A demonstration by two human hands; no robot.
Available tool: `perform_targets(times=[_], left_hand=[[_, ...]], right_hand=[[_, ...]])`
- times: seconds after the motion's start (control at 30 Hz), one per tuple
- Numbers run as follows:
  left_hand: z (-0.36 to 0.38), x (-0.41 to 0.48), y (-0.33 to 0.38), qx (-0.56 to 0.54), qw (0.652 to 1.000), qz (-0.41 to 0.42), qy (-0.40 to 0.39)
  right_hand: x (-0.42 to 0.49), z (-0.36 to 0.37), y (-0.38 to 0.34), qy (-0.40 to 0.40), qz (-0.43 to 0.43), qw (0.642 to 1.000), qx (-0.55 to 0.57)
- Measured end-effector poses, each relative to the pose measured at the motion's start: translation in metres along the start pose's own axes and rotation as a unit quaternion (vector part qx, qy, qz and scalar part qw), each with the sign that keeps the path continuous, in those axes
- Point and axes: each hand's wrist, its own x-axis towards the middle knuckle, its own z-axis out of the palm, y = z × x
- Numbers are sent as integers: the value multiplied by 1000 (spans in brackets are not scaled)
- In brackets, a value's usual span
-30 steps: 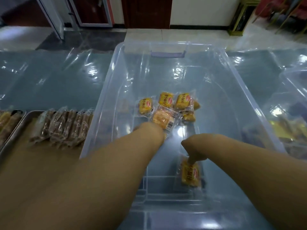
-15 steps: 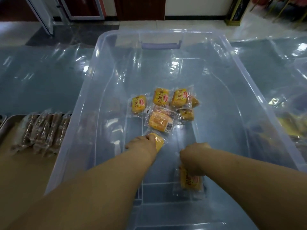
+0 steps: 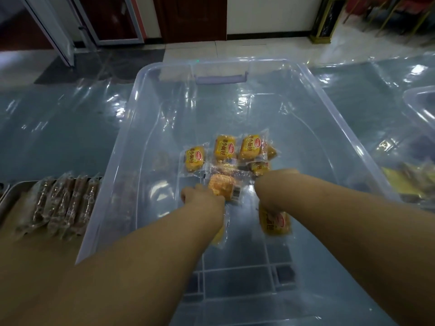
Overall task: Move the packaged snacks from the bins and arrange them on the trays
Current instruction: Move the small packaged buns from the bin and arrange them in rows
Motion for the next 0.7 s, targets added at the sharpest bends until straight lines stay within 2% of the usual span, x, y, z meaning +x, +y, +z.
perform_targets(times=[0.17, 0.27, 0.33, 0.43, 0.6, 0.7], left_hand=[[-22, 15, -14, -81, 989, 32, 117], [-18, 29, -24, -189, 977, 21, 93], [-14, 37, -27, -214, 974, 8, 72], [-11, 50, -24, -224, 972, -1, 65], [-2, 65, -18, -174, 983, 2, 59], [2, 70, -16, -190, 978, 10, 81]], right_hand=[[20, -21, 8, 98, 66, 991, 54], [30, -30, 16, 141, 87, 985, 56], [38, -35, 23, 159, 93, 979, 83], [52, -39, 31, 169, 91, 975, 109], [76, -36, 35, 147, 75, 979, 118], [88, -34, 36, 132, 65, 979, 142]])
